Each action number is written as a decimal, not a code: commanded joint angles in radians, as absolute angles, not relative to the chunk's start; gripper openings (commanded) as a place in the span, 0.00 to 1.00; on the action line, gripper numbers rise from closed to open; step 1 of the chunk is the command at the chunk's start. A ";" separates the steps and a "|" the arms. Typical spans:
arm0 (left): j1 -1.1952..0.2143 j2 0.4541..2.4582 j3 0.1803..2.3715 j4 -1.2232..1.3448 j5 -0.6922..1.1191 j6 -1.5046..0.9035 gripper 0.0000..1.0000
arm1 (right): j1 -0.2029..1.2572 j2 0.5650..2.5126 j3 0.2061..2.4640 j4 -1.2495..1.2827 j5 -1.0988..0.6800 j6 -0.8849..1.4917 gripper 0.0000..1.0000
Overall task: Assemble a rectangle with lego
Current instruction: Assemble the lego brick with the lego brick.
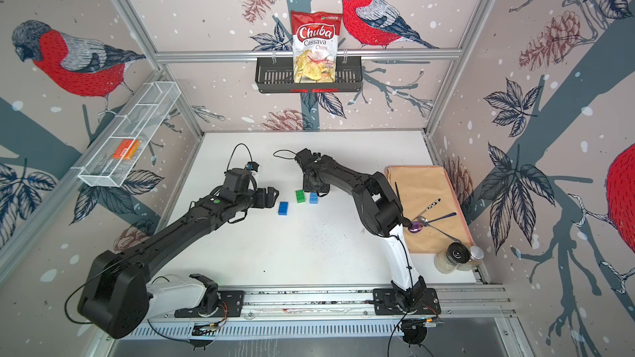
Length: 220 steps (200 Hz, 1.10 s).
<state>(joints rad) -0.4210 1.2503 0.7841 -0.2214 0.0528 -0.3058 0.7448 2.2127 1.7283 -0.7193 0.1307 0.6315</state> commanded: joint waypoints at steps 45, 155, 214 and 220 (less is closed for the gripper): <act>-0.419 1.253 0.786 -0.208 0.063 -0.294 0.93 | 0.742 2.230 1.691 -0.840 0.109 0.627 0.49; -0.419 1.251 0.787 -0.212 0.060 -0.294 0.92 | 0.754 2.220 1.667 -0.819 0.160 0.655 0.51; -0.419 1.244 0.784 -0.216 0.054 -0.294 0.93 | 0.756 2.165 1.675 -0.794 0.179 0.635 0.66; -0.419 1.243 0.784 -0.215 0.054 -0.293 0.92 | 0.757 2.160 1.677 -0.794 0.181 0.635 0.68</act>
